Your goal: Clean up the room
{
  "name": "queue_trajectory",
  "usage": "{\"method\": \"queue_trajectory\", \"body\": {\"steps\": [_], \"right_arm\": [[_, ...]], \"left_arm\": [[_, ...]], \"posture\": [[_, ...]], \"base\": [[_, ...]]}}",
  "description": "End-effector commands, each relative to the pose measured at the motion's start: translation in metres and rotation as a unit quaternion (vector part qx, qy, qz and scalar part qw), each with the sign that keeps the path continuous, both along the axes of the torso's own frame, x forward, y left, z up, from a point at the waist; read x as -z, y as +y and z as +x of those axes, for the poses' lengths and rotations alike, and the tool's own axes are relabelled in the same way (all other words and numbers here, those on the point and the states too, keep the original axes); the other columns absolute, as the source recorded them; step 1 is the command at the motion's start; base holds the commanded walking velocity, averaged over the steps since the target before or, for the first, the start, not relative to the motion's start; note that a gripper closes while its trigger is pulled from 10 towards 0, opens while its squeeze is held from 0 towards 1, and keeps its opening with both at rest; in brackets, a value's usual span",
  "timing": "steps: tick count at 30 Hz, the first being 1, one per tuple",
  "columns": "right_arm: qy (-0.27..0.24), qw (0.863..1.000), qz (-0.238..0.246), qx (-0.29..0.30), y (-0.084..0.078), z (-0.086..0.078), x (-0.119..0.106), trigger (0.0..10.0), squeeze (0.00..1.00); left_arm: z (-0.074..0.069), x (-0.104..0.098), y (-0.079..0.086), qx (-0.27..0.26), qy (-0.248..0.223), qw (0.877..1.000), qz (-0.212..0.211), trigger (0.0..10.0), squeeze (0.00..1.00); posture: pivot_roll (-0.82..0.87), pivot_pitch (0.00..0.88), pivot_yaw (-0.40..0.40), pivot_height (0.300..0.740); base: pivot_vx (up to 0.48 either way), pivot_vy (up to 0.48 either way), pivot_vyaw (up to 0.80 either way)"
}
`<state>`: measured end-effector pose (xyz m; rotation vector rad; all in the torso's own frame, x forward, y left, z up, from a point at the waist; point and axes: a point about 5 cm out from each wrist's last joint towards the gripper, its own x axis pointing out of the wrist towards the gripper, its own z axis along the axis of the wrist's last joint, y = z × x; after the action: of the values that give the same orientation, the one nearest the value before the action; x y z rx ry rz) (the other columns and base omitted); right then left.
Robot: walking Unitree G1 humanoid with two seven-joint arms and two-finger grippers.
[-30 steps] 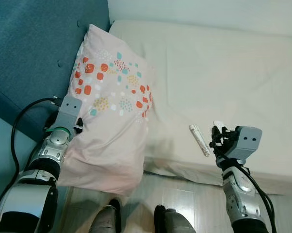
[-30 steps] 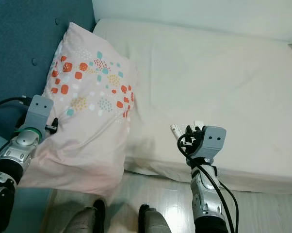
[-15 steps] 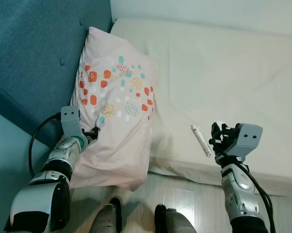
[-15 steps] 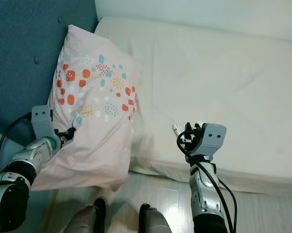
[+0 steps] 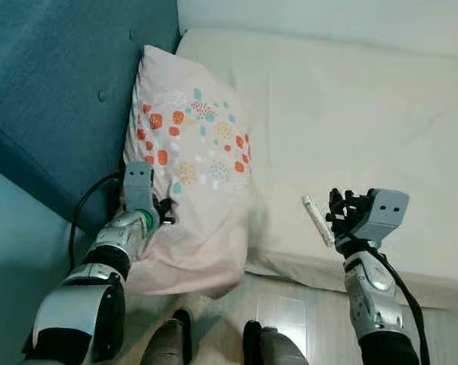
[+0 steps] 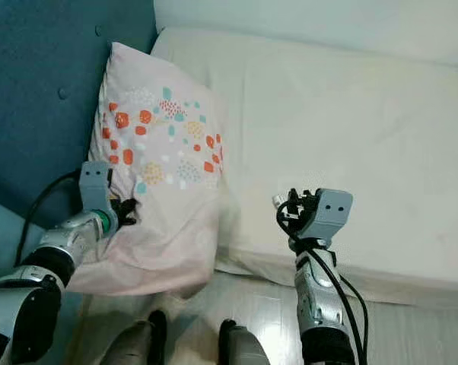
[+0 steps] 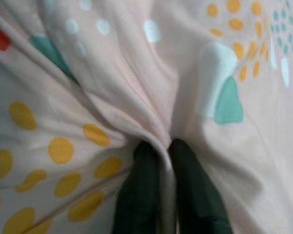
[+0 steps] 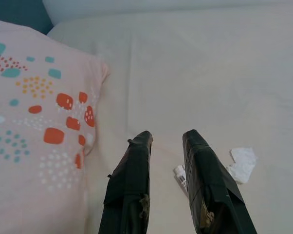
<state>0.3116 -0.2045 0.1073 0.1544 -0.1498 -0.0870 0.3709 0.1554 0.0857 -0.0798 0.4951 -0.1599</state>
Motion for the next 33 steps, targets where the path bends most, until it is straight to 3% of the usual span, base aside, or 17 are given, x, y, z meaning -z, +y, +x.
{"method": "queue_trajectory", "body": {"steps": [1,4,7,10,12,14,15,17,18,22,25,26,28,29,30,31,33], "right_arm": [[0.012,1.0,0.007,0.009,-0.002,-0.004,0.009,10.0,0.0],[0.012,1.0,0.008,0.008,-0.002,-0.003,0.008,10.0,0.0],[0.01,1.0,0.008,0.007,-0.001,-0.002,0.007,10.0,0.0],[0.008,1.0,0.008,0.005,-0.001,0.0,0.006,10.0,0.0],[0.008,1.0,0.008,0.005,-0.001,0.0,0.006,10.0,0.0],[0.005,1.0,0.006,-0.003,0.004,0.004,0.004,10.0,0.0],[0.005,1.0,0.006,-0.003,0.004,0.004,0.004,10.0,0.0],[0.002,1.0,0.005,-0.008,0.008,0.006,0.003,10.0,0.0],[0.001,1.0,0.006,-0.009,0.008,0.006,0.003,10.0,0.0],[0.002,1.0,0.006,-0.009,0.009,0.005,0.005,10.0,0.0],[0.003,1.0,0.005,-0.008,0.007,0.004,0.006,10.0,0.0],[0.003,1.0,0.005,-0.008,0.007,0.004,0.006,10.0,0.0],[0.001,1.0,0.003,-0.006,0.006,0.005,0.004,10.0,0.0],[0.001,1.0,0.003,-0.006,0.006,0.005,0.004,10.0,0.0],[-0.001,1.0,0.003,-0.006,0.006,0.006,0.003,10.0,0.0],[-0.001,1.0,0.003,-0.006,0.006,0.006,0.003,10.0,0.0],[-0.004,1.0,0.002,-0.007,0.007,0.008,0.001,10.0,0.0]], "left_arm": [[-0.009,0.016,-0.011,0.021,0.03,0.999,-0.005,0.0,0.0],[-0.008,0.013,-0.012,0.015,0.024,1.0,-0.008,0.0,0.0],[0.002,-0.004,-0.01,-0.007,-0.023,1.0,0.006,0.0,0.0],[0.015,-0.033,-0.008,-0.013,-0.113,0.99,0.079,0.0,0.0],[0.015,-0.033,-0.008,-0.013,-0.113,0.99,0.079,0.0,0.0],[0.028,-0.081,-0.01,-0.02,-0.239,0.955,0.177,0.0,0.0],[0.028,-0.081,-0.01,-0.02,-0.239,0.955,0.177,0.0,0.0],[0.034,-0.112,-0.014,-0.033,-0.302,0.931,0.205,0.0,0.0],[0.037,-0.121,-0.016,-0.033,-0.31,0.929,0.2,0.0,0.0],[0.039,-0.134,-0.02,-0.031,-0.325,0.926,0.191,0.0,0.0],[0.038,-0.146,-0.025,-0.027,-0.365,0.904,0.22,0.0,0.0],[0.038,-0.146,-0.025,-0.027,-0.365,0.904,0.22,0.0,0.0],[0.036,-0.159,-0.027,-0.044,-0.406,0.878,0.249,0.0,0.0],[0.036,-0.159,-0.027,-0.044,-0.406,0.878,0.249,0.0,0.0],[0.035,-0.167,-0.028,-0.06,-0.431,0.86,0.265,0.0,0.0],[0.035,-0.167,-0.028,-0.06,-0.431,0.86,0.265,0.0,0.0],[0.033,-0.182,-0.029,-0.096,-0.473,0.831,0.278,0.0,0.0]], "posture": [[0.03,0.231,0.059,0.74],[0.03,0.23,0.059,0.74],[0.03,0.227,0.056,0.74],[0.04,0.223,0.053,0.74],[0.04,0.223,0.053,0.74],[0.04,0.219,0.055,0.74],[0.04,0.219,0.055,0.74],[0.04,0.218,0.057,0.74],[0.03,0.217,0.06,0.74],[0.03,0.213,0.06,0.74],[0.03,0.208,0.06,0.74],[0.03,0.208,0.06,0.74],[0.03,0.205,0.058,0.74],[0.03,0.205,0.058,0.74],[0.02,0.205,0.058,0.74],[0.02,0.205,0.058,0.74],[0.02,0.204,0.057,0.74]], "base": [[0.0,0.0,0.0],[0.0,0.0,0.0],[0.0,0.0,0.0],[0.0,0.0,0.0],[0.0,0.0,0.0],[0.0,0.0,0.0],[0.0,0.0,0.0],[0.0,0.0,0.0],[0.0,0.0,0.0],[0.0,0.0,0.0],[0.0,0.0,0.0],[0.0,0.0,0.0],[0.0,0.0,0.0],[0.0,0.0,0.0],[0.0,0.0,0.0],[0.0,0.0,0.0],[0.0,0.0,0.0]]}}
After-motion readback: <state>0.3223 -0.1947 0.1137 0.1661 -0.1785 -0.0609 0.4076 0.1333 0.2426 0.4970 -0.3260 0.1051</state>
